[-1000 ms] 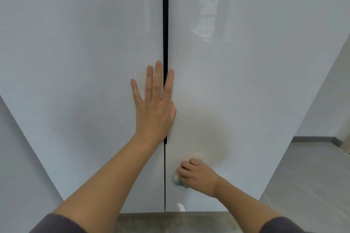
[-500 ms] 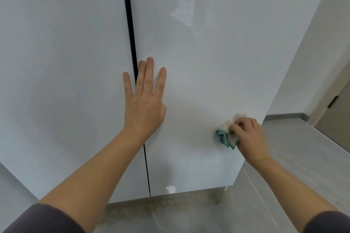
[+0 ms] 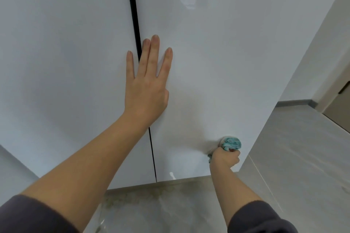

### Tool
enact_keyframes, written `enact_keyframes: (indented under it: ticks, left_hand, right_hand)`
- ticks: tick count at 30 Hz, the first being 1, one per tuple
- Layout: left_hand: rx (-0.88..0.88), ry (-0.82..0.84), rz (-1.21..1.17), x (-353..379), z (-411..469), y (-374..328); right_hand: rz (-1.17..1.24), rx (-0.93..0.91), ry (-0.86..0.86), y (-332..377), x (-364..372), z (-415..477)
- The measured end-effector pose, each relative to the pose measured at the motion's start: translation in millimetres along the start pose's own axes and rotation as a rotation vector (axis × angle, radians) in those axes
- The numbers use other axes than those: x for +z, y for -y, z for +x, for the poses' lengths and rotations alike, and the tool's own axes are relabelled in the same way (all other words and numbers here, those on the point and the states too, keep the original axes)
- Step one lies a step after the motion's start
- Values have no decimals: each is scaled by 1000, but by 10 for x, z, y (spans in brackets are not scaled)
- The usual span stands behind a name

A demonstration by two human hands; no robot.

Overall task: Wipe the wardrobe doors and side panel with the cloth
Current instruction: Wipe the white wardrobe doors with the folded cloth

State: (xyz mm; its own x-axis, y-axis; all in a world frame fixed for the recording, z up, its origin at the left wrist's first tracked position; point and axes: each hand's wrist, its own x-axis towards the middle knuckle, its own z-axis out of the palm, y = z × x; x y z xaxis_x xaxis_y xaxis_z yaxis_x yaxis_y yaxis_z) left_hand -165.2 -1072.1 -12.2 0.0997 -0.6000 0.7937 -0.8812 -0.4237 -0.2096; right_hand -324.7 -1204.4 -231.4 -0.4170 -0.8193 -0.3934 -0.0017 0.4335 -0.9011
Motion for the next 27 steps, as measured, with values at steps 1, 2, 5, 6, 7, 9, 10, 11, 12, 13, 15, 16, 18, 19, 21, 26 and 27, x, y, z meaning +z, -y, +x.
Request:
enact_keyframes:
  ticks: [1, 2, 5, 6, 7, 9, 10, 11, 12, 13, 15, 16, 18, 19, 21, 26, 27]
  left_hand:
    - [3, 5, 10, -7, -4, 7]
    - [4, 10, 21, -19, -5, 11]
    - [1, 30, 43, -55, -7, 2]
    - [-1, 39, 46, -63, -6, -6]
    - [-1, 48, 50, -78, -11, -5]
    - [5, 67, 61, -97, -13, 2]
    - [10, 73, 71, -103, -12, 9]
    - [16, 79, 83, -103, -11, 18]
    - [20, 82, 94, -107, -9, 23]
    - [22, 88, 102, -116, -11, 24]
    - [29, 95, 124, -123, -10, 28]
    - [32, 98, 137, -126, -12, 29]
    - [37, 102, 143, -127, -18, 41]
    - [38, 101, 137, -125, -19, 46]
    - [38, 102, 128, -114, -10, 50]
    - [37, 82, 125, -91, -13, 55]
    - [43, 73, 127, -83, -12, 63]
  right_hand:
    - [-14, 7, 16, -47, 80, -149]
    - [-19, 16, 44, -95, 159, -313]
    - [-7, 29, 190, -259, 358, -817]
    - [-4, 30, 247, -309, 414, -984]
    - [-3, 34, 307, -350, 473, -1155]
    - [16, 79, 431, -390, 589, -1453]
    - [45, 119, 488, -381, 624, -1563]
    - [82, 164, 531, -368, 658, -1635]
    - [107, 205, 559, -353, 679, -1660]
    - [110, 228, 574, -341, 684, -1634]
    - [90, 240, 587, -301, 639, -1492]
    - [87, 241, 587, -278, 595, -1391]
    - [64, 220, 570, -260, 514, -1138]
    - [56, 209, 553, -254, 467, -1015]
    - [46, 178, 512, -243, 393, -777]
    - [-7, 128, 407, -231, 221, -370]
    - [-1, 127, 363, -225, 170, -271]
